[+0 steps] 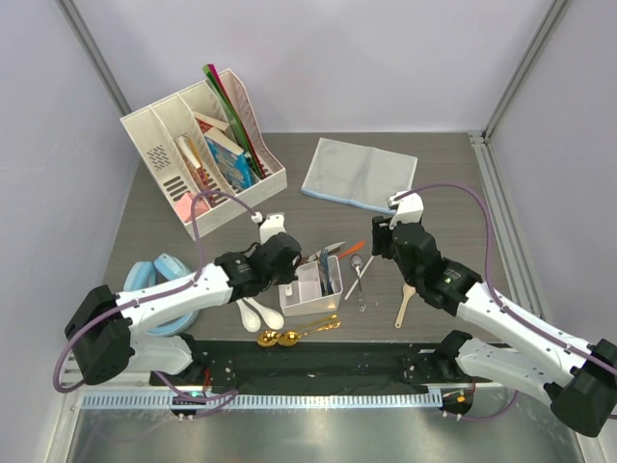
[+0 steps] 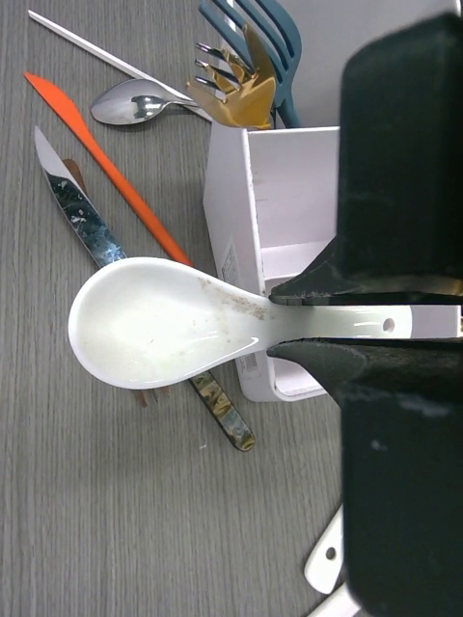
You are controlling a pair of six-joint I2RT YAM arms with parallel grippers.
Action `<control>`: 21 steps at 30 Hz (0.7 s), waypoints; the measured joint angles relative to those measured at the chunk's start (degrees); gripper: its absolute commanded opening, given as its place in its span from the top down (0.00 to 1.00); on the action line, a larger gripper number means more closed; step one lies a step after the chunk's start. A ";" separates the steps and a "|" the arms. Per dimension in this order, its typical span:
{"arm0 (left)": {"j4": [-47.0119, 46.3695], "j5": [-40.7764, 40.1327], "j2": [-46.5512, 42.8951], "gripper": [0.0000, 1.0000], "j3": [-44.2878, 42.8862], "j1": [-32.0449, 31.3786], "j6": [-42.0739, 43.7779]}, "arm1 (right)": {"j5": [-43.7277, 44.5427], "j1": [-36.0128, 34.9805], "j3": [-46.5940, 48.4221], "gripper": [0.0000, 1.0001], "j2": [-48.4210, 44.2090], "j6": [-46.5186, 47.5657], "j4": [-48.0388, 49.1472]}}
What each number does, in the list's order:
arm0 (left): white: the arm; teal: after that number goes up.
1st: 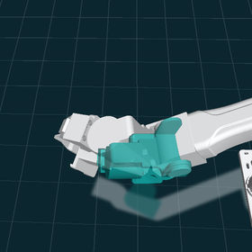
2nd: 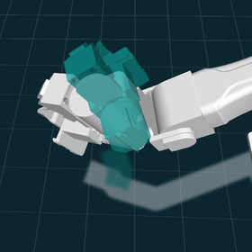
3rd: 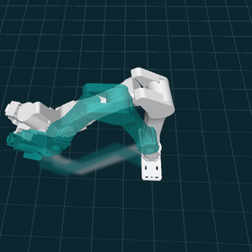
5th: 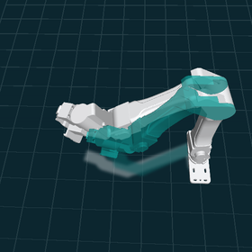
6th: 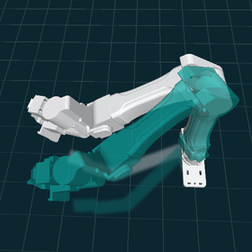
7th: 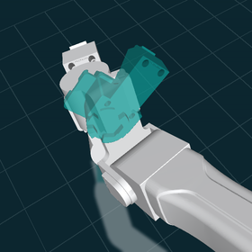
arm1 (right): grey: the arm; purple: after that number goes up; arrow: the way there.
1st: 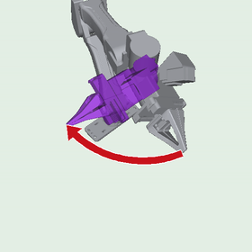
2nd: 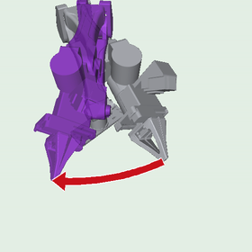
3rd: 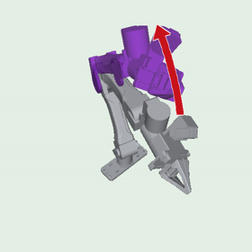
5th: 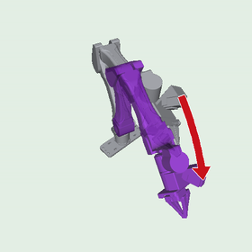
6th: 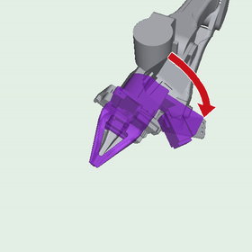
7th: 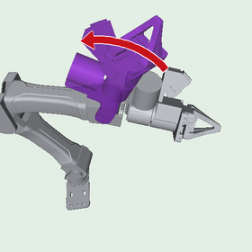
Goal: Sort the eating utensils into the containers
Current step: Place the spoon in the storage box.
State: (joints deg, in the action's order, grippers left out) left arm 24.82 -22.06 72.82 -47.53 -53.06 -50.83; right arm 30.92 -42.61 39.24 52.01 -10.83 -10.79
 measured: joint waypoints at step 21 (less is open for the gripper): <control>-5.73 -15.28 -1.90 0.74 7.13 -9.55 -0.22 | -0.83 1.14 -1.03 0.39 0.00 -0.31 0.13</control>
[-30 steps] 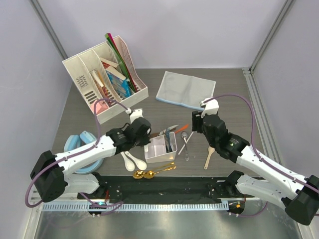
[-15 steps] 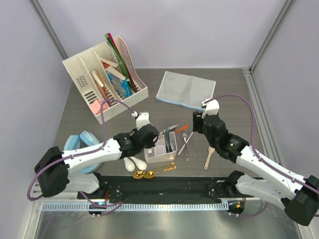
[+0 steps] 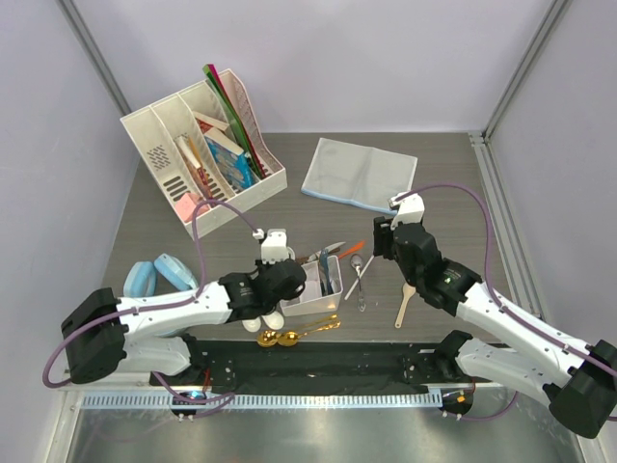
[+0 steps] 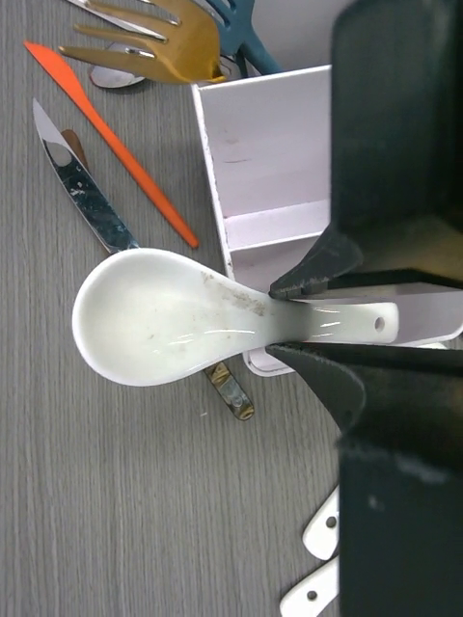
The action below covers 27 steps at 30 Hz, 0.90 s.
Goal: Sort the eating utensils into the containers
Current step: Place the spoon in the storage box.
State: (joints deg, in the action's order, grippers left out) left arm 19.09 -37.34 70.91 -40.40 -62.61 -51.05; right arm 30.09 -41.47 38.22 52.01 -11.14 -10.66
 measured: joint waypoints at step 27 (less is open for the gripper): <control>29.59 -18.56 -19.32 0.48 -4.24 -1.33 -16.02 | -1.16 0.85 -0.31 0.39 0.55 -0.52 0.81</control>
State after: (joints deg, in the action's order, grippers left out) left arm 48.69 -55.90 51.59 -44.64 -63.94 -67.07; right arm 28.93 -40.62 37.91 52.56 -11.66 -9.85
